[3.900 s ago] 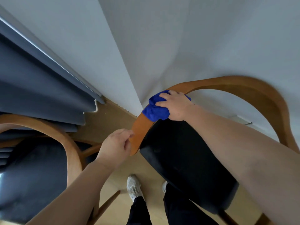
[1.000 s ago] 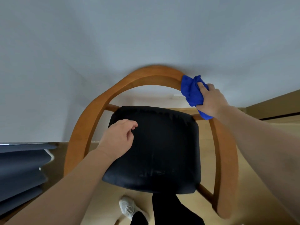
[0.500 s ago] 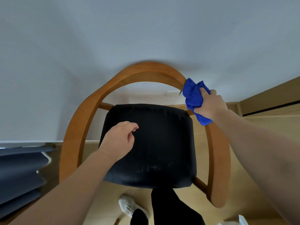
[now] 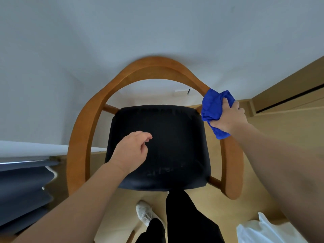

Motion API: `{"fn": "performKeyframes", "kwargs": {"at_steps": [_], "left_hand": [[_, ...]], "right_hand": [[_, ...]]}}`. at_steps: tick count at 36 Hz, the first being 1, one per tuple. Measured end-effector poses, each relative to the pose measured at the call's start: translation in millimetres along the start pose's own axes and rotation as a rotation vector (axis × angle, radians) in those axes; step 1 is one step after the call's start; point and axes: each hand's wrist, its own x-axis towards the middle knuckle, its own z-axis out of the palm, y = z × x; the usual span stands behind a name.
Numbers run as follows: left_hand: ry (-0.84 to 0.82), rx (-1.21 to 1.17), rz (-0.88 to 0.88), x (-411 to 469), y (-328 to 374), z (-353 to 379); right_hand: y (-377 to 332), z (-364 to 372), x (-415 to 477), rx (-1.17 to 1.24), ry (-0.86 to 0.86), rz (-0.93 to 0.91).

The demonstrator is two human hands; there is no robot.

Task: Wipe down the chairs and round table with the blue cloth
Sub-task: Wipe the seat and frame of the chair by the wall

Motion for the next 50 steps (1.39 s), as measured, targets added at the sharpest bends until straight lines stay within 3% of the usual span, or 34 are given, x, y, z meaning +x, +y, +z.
{"fn": "performKeyframes", "kwargs": {"at_steps": [16,45,50], "left_hand": [[-0.014,0.032,0.085,-39,7,6],[-0.049,0.059,0.086,-115,-13,5],[-0.063,0.054,0.070,-123,-19,-5]], "right_hand": [[31,41,-84,0.003,-0.014,0.146],[35,100,-201,0.050,-0.052,0.285],[32,90,-208,0.147,-0.068,0.299]]}}
